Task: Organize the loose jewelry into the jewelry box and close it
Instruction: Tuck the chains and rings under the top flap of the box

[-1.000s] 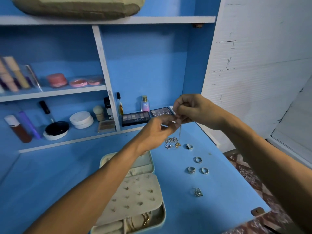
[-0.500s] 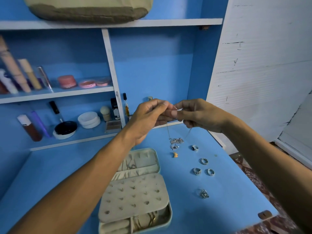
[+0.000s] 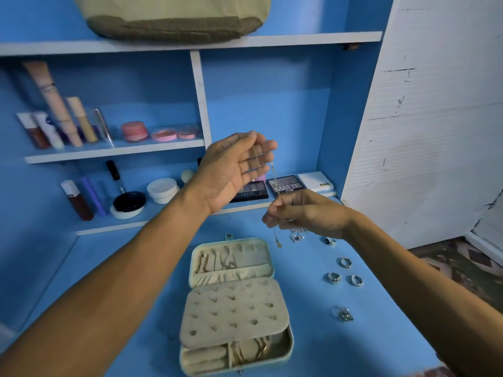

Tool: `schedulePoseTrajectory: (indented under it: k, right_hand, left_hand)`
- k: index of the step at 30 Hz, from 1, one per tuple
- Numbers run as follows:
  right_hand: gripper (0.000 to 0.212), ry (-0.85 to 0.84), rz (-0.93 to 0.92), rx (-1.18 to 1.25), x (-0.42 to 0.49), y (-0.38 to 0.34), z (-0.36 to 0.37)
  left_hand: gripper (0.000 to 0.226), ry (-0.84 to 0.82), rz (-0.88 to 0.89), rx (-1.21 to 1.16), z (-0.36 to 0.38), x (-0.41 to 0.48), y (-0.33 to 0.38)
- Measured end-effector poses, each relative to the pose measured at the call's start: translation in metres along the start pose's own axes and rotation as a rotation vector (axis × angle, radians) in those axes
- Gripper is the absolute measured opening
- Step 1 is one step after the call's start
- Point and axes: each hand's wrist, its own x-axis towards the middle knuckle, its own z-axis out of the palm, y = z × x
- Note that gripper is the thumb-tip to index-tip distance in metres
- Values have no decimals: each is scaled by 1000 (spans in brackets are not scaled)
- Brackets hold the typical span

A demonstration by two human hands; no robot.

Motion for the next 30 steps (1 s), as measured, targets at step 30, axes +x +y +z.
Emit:
schedulePoseTrajectory:
  k: [30]
  right_hand:
    - [20,-4,95,-347,36,21,73]
  left_hand:
    - [16,47,-126,347,-70,-41,-28]
